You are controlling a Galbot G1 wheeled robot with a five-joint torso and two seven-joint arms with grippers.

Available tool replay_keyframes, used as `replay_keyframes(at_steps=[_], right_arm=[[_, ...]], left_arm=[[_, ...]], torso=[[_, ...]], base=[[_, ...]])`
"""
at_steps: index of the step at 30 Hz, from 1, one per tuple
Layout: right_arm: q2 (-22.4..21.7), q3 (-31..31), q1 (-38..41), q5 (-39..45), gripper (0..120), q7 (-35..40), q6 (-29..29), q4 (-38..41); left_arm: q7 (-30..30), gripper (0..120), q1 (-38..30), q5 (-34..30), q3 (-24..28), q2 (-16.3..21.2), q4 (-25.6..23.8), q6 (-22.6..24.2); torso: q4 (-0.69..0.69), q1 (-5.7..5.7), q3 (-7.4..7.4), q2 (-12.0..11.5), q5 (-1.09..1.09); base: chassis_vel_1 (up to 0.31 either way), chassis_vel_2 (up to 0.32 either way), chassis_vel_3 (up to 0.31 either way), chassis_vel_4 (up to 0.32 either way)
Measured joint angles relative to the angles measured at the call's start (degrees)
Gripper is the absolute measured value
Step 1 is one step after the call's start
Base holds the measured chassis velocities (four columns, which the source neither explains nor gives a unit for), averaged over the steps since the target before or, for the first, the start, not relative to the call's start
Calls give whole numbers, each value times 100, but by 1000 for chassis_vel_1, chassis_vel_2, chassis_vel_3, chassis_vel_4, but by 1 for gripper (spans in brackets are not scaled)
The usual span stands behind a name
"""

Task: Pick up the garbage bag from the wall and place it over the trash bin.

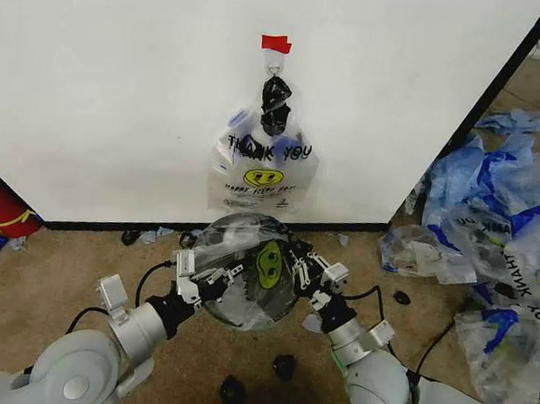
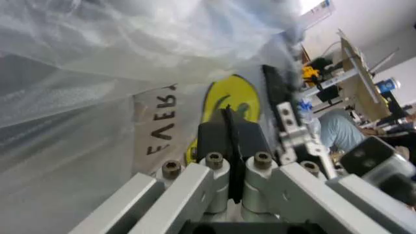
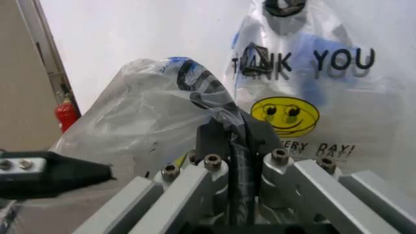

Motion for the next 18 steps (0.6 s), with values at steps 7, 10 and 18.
replay_keyframes(at_steps=[7,10,18], right_arm=[[-101,-255,155,-159,1,31,-52,57],[-140,-308,177,-257,1,32,-91,60],[-162,-341,275,-582,1,74,-250,5]], left_arm=[[-149,0,-45,-255,22,-22,169,-1],[-330,0,-87,-459,33,-63,209,2],[-691,0,-293,-576,322,-364,497,5]], torso=[[0,0,0,0,1],[0,0,0,0,2],[0,0,0,0,1]], base=[[0,0,0,0],[0,0,0,0],[0,0,0,0]])
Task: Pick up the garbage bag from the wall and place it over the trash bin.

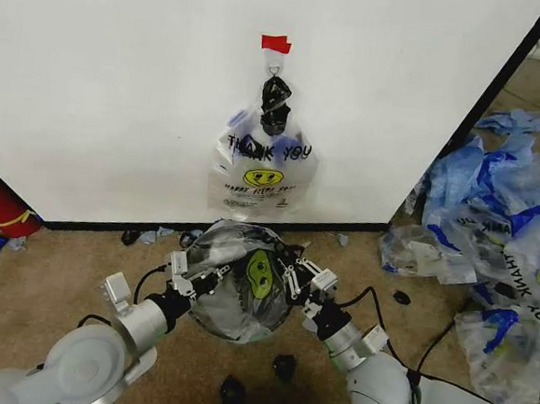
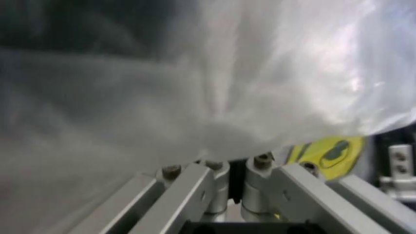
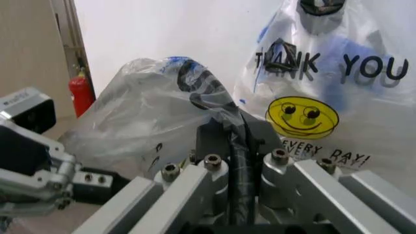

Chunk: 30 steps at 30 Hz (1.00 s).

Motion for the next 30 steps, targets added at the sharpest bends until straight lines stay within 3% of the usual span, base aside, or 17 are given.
replay_keyframes(at_steps=[10,30], right_arm=[[79,-240,205,-426,1,130,-209,-178],[383,-687,651,-976,1,604,-728,-530]], left_arm=[[-376,0,-577,-45,494,-420,228,-25],[-620,0,-1063,-84,1185,-994,565,-144]], torso=[[-1,0,0,0,1],[0,0,-1,0,1]], base=[[0,0,0,0],[0,0,0,0]])
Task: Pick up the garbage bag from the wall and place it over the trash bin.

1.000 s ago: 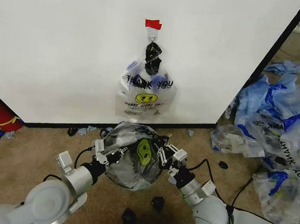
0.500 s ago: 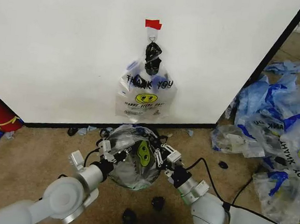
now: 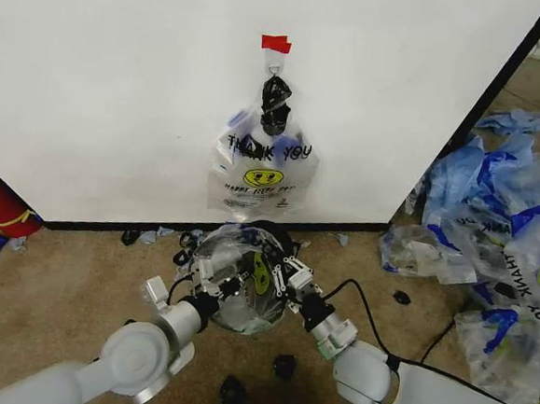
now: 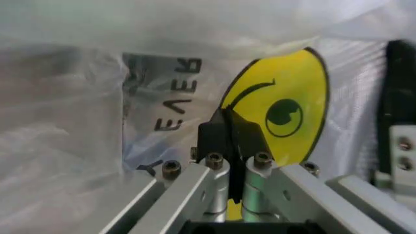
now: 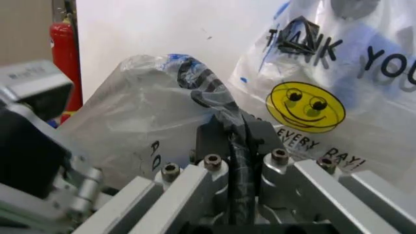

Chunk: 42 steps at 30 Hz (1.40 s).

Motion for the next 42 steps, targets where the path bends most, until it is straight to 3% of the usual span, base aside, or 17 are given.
replay_keyframes(at_steps=[42], right_arm=[[-510,-184,-259,-343,1,-61,-113,580]], left_arm=[[-85,0,-852,41,853,-988,1033,-133]], torso=[[0,0,0,1,-1]], base=[[0,0,0,0]])
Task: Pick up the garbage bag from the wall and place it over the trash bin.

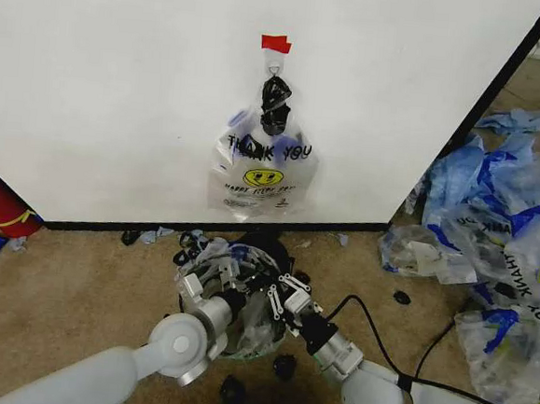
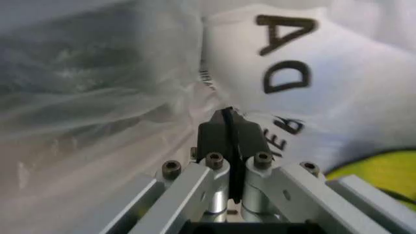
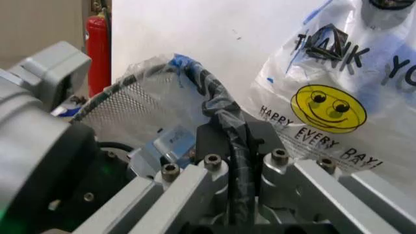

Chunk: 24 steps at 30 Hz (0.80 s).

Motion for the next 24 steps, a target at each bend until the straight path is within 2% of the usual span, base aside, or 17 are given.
replay_keyframes(at_steps=[24], right_arm=[[-235,387,-533,-154,1,-157,233,132]], left_arm=[[37,0,-455,70,384,-514,790,-67]], torso=[[0,0,0,0,0]], base=[[0,0,0,0]])
